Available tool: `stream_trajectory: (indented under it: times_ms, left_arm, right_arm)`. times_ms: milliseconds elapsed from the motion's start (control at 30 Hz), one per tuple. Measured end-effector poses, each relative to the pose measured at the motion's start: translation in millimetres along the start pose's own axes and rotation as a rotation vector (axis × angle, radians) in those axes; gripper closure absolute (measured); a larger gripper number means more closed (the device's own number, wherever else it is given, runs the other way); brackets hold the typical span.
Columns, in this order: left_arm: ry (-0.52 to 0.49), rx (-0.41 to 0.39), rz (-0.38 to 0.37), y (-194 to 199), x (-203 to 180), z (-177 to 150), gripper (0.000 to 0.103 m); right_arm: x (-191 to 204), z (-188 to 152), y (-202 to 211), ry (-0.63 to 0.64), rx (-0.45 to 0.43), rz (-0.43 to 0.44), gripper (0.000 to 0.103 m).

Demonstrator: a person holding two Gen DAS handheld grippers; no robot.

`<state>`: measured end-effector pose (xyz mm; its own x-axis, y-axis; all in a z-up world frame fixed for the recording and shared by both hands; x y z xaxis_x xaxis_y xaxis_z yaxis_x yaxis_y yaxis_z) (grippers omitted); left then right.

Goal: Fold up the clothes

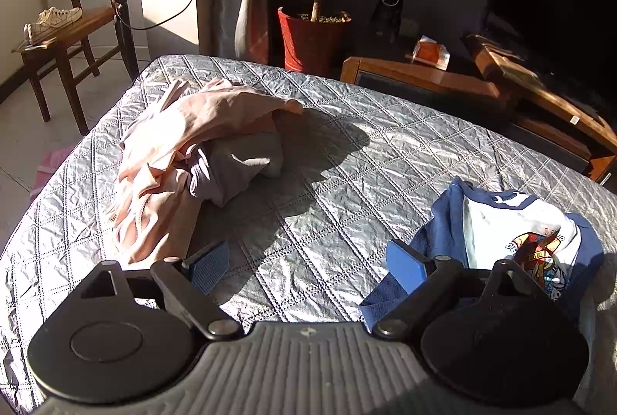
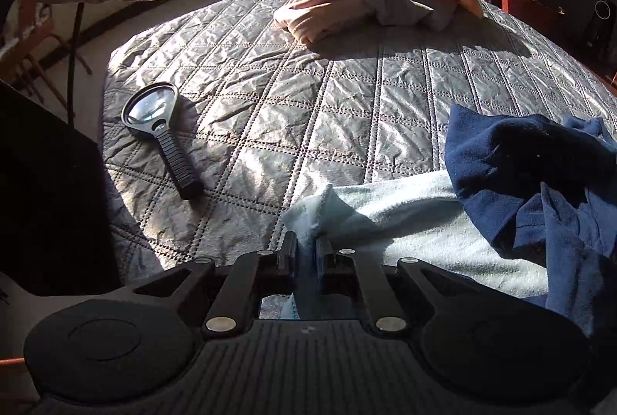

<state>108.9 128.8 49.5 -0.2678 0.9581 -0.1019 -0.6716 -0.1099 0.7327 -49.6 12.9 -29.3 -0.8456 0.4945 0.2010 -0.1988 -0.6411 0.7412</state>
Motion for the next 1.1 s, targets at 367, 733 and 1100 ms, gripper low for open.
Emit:
stream_trajectory:
  times_ms: [367, 733, 1100]
  left_arm:
    - [-0.011, 0.001, -0.002, -0.5, -6.0, -1.1, 0.016]
    - [0.022, -0.006, 0.016, -0.7, 4.4, 2.5, 0.016]
    - [0.060, -0.021, 0.056, 0.6, 15.5, 6.2, 0.016]
  right_arm:
    - [-129.3, 18.6, 78.1, -0.182, -0.213, -0.570, 0.036]
    - [-159.0, 84.0, 79.0, -0.330, -0.237, -0.256, 0.102]
    - [-143.3, 273.2, 147.3, -0.193, -0.765, -0.115, 0.026]
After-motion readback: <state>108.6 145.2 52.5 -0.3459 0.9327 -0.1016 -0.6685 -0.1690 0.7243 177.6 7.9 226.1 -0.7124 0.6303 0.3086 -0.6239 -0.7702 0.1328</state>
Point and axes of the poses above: each gripper's, at about its wrist camera, not at the fingertips, and y roughly against the way its jaws point, x to its left, z to its top, the point moved 9 cm from there along -y, roughly the way its jaws point, and after that the axes turned 3 degrees about -x, right-handed, at the moved point
